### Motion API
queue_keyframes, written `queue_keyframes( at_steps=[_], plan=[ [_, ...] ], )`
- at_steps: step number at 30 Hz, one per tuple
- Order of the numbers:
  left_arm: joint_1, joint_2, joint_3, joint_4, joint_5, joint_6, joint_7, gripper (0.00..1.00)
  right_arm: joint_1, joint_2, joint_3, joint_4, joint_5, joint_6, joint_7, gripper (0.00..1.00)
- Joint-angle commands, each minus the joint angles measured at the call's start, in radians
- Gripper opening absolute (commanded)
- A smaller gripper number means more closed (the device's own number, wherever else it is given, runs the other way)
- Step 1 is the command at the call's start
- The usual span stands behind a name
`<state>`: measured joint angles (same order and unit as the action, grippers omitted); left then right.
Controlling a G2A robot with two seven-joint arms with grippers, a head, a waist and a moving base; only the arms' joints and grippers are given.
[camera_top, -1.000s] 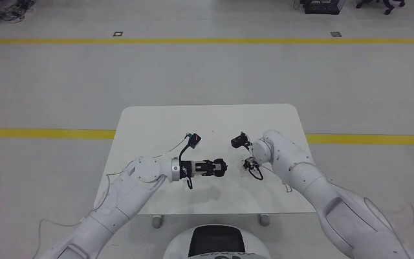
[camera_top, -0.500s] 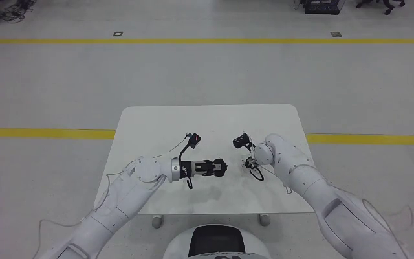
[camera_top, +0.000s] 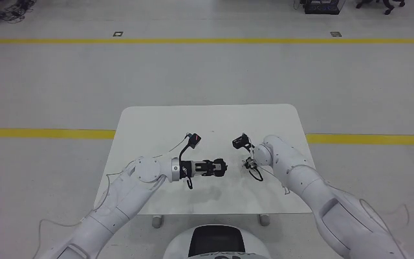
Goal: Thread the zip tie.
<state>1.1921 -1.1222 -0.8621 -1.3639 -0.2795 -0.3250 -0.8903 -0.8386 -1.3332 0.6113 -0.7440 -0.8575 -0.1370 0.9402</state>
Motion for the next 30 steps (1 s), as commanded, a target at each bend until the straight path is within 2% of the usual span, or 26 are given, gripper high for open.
queue_keyframes(
  at_steps=[1, 4, 10, 15, 20, 24, 27, 30],
  plan=[
    [0.0, 0.0, 0.0, 0.0, 0.0, 0.0, 0.0, 0.0, 0.002, -0.003, -0.001, 0.006, -0.003, 0.001, 0.001, 0.08],
    [0.0, 0.0, 0.0, 0.0, 0.0, 0.0, 0.0, 0.0, 0.004, -0.007, -0.002, 0.013, -0.01, 0.004, 0.002, 0.0],
    [0.0, 0.0, 0.0, 0.0, 0.0, 0.0, 0.0, 0.0, 0.008, -0.012, 0.0, 0.014, -0.024, 0.009, 0.008, 0.0],
    [0.0, 0.0, 0.0, 0.0, 0.0, 0.0, 0.0, 0.0, 0.007, 0.0, 0.025, -0.029, -0.033, -0.003, 0.03, 0.0],
    [0.0, 0.0, 0.0, 0.0, 0.0, 0.0, 0.0, 0.0, -0.02, 0.034, 0.08, -0.11, -0.038, -0.028, 0.056, 0.0],
    [0.0, 0.0, 0.0, 0.0, 0.0, 0.0, 0.0, 0.0, -0.063, 0.07, 0.142, -0.202, -0.041, -0.041, 0.076, 0.0],
    [0.0, 0.0, 0.0, 0.0, 0.0, 0.0, 0.0, 0.0, -0.109, 0.102, 0.213, -0.285, -0.026, -0.059, 0.08, 0.0],
    [0.0, 0.0, 0.0, 0.0, 0.0, 0.0, 0.0, 0.0, -0.181, 0.139, 0.312, -0.385, 0.016, -0.083, 0.056, 0.0]
  ],
)
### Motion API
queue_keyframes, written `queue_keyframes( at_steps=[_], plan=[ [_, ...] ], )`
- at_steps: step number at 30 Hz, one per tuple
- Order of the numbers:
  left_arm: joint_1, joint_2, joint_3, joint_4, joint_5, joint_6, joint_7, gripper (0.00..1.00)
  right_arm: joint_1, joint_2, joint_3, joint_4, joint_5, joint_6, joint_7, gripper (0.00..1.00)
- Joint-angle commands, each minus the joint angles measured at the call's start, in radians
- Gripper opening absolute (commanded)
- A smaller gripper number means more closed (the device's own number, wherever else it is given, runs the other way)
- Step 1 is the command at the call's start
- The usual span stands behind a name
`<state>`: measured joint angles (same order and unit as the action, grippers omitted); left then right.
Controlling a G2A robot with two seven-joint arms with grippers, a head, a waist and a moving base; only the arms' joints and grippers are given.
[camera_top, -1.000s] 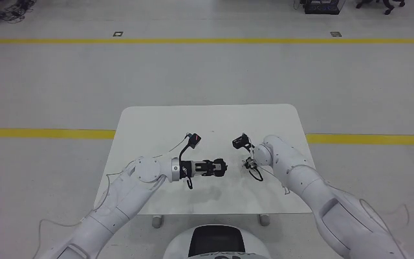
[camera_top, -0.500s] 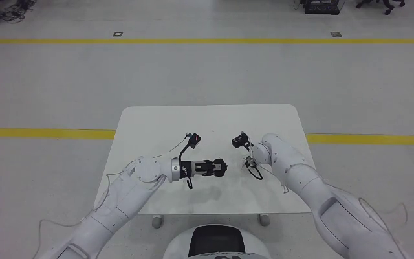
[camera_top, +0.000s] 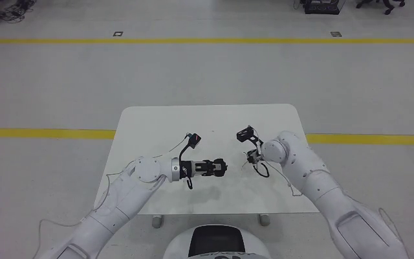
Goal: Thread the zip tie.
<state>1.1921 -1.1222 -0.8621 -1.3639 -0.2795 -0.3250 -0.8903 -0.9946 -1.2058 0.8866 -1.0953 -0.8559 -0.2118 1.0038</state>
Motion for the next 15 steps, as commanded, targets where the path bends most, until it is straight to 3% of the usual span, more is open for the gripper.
queue_keyframes(
  at_steps=[1, 6, 15],
  plan=[
    [0.0, 0.0, 0.0, 0.0, 0.0, 0.0, 0.0, 0.0, -0.059, 0.026, 0.077, -0.076, 0.025, -0.02, -0.02, 0.0],
    [0.0, 0.0, 0.0, 0.0, 0.0, 0.0, 0.0, 0.0, -0.189, 0.069, 0.214, -0.231, 0.092, -0.073, -0.054, 0.0],
    [0.0, 0.0, 0.0, 0.0, 0.0, 0.0, 0.0, 0.0, -0.189, 0.069, 0.214, -0.231, 0.092, -0.073, -0.054, 0.0]
  ],
)
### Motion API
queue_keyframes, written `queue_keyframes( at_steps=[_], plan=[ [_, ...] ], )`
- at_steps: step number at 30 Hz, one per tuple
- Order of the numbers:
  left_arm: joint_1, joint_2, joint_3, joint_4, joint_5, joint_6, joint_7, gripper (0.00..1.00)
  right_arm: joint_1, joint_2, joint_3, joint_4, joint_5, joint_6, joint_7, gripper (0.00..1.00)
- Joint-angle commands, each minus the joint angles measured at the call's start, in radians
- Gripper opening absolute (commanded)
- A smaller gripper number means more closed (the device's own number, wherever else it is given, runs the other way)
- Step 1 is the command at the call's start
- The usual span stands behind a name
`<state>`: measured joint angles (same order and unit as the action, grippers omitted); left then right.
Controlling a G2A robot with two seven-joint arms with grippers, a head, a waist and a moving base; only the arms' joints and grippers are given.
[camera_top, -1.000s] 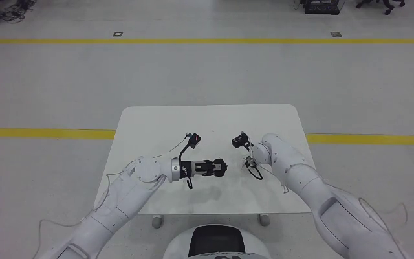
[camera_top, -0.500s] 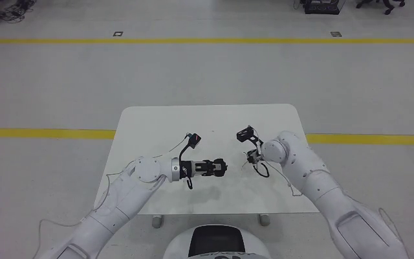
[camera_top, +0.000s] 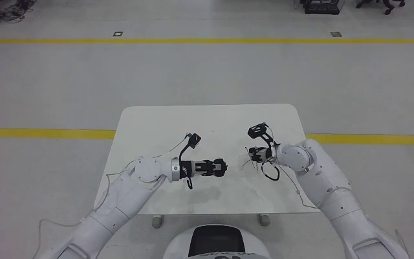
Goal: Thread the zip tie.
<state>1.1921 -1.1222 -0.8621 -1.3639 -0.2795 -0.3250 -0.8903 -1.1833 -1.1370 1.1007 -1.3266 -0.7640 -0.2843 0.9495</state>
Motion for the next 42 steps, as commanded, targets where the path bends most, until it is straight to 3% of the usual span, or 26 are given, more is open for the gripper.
queue_keyframes(
  at_steps=[1, 3, 4, 6, 7, 9, 14, 17, 22, 29, 39, 42],
  plan=[
    [0.0, 0.0, 0.0, 0.0, 0.0, 0.0, 0.0, 0.0, 0.0, 0.0, 0.0, 0.0, 0.0, 0.0, 0.0, 0.0],
    [0.0, 0.0, 0.0, 0.0, 0.0, 0.0, 0.0, 0.0, -0.004, 0.001, 0.006, 0.008, -0.008, 0.015, -0.024, 0.0],
    [0.0, 0.0, 0.0, 0.0, 0.0, 0.0, 0.0, 0.0, -0.02, 0.001, 0.014, 0.007, -0.019, 0.033, -0.089, 0.0],
    [0.0, 0.0, 0.0, 0.0, 0.0, 0.0, 0.0, 0.0, -0.064, 0.004, 0.045, -0.011, 0.048, 0.005, -0.173, 0.0],
    [0.0, 0.0, 0.0, 0.0, 0.0, 0.0, 0.0, 0.0, -0.103, 0.01, 0.082, -0.031, 0.101, -0.028, -0.222, 0.0],
    [0.0, 0.0, 0.0, 0.0, 0.0, 0.0, 0.0, 0.0, -0.17, 0.023, 0.137, -0.077, 0.107, -0.056, -0.291, 0.0],
    [0.0, 0.0, 0.0, 0.0, 0.0, 0.0, 0.0, 0.0, -0.423, 0.057, 0.238, -0.284, 0.137, -0.056, -0.502, 0.0],
    [0.0, 0.0, 0.0, 0.0, 0.0, 0.0, 0.0, 0.0, -0.534, 0.076, 0.264, -0.361, 0.158, -0.056, -0.604, 0.0],
    [0.0, 0.0, 0.0, 0.0, 0.0, 0.0, 0.0, 0.0, -0.65, 0.103, 0.255, -0.412, 0.155, -0.056, -0.775, 0.0],
    [0.0, 0.0, 0.0, 0.0, 0.0, 0.0, 0.0, 0.0, -0.696, 0.136, 0.177, -0.409, 0.126, -0.056, -0.968, 0.0],
    [0.0, 0.0, 0.0, 0.0, 0.0, 0.0, 0.0, 0.0, -0.696, 0.136, 0.177, -0.409, 0.126, -0.056, -0.968, 0.0],
    [0.021, -0.003, 0.011, -0.012, -0.023, 0.007, 0.032, 0.0, -0.693, 0.132, 0.126, -0.432, 0.171, -0.056, -1.014, 0.0]
  ],
)
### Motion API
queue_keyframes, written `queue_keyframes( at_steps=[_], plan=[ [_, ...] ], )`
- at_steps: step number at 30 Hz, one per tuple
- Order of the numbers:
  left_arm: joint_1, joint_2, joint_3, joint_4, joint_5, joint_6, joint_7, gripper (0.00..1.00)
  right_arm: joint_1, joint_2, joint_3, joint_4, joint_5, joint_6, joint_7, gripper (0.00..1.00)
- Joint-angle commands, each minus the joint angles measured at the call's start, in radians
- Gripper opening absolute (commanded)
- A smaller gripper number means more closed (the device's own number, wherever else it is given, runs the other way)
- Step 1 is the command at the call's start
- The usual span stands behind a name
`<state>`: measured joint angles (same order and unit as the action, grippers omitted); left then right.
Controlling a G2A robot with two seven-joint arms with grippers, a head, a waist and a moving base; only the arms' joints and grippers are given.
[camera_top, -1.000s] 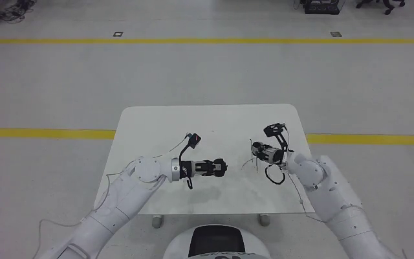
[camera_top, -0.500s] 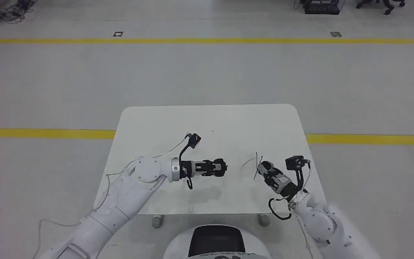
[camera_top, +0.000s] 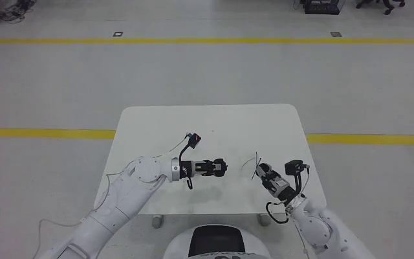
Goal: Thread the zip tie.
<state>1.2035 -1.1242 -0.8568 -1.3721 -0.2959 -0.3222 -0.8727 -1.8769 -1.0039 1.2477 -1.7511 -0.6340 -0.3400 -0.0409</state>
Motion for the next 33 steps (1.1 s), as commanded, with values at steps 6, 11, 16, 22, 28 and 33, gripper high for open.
queue_keyframes(
  at_steps=[6, 11, 16, 22, 28, 33],
  plan=[
    [0.048, -0.006, 0.034, -0.005, -0.034, 0.049, 0.082, 0.0, 0.013, 0.024, -0.121, 0.0, 0.006, 0.0, -0.21, 0.0],
    [0.066, -0.008, 0.043, 0.005, -0.06, 0.055, 0.108, 0.0, 0.047, 0.055, -0.204, 0.031, -0.025, 0.0, -0.328, 0.0],
    [0.069, -0.008, 0.045, 0.019, -0.056, 0.04, 0.128, 0.0, 0.08, 0.078, -0.264, 0.05, -0.04, 0.0, -0.409, 0.0],
    [0.069, -0.008, 0.045, 0.019, -0.056, 0.04, 0.128, 0.0, 0.08, 0.078, -0.264, 0.05, -0.04, 0.0, -0.409, 0.0],
    [0.077, -0.008, 0.058, 0.023, -0.085, 0.068, 0.106, 0.0, 0.104, 0.069, -0.276, 0.06, -0.091, 0.0, -0.455, 0.0],
    [0.082, -0.007, 0.058, 0.029, -0.133, 0.081, 0.078, 0.0, 0.135, 0.068, -0.31, 0.076, -0.158, 0.0, -0.506, 0.0]
  ],
)
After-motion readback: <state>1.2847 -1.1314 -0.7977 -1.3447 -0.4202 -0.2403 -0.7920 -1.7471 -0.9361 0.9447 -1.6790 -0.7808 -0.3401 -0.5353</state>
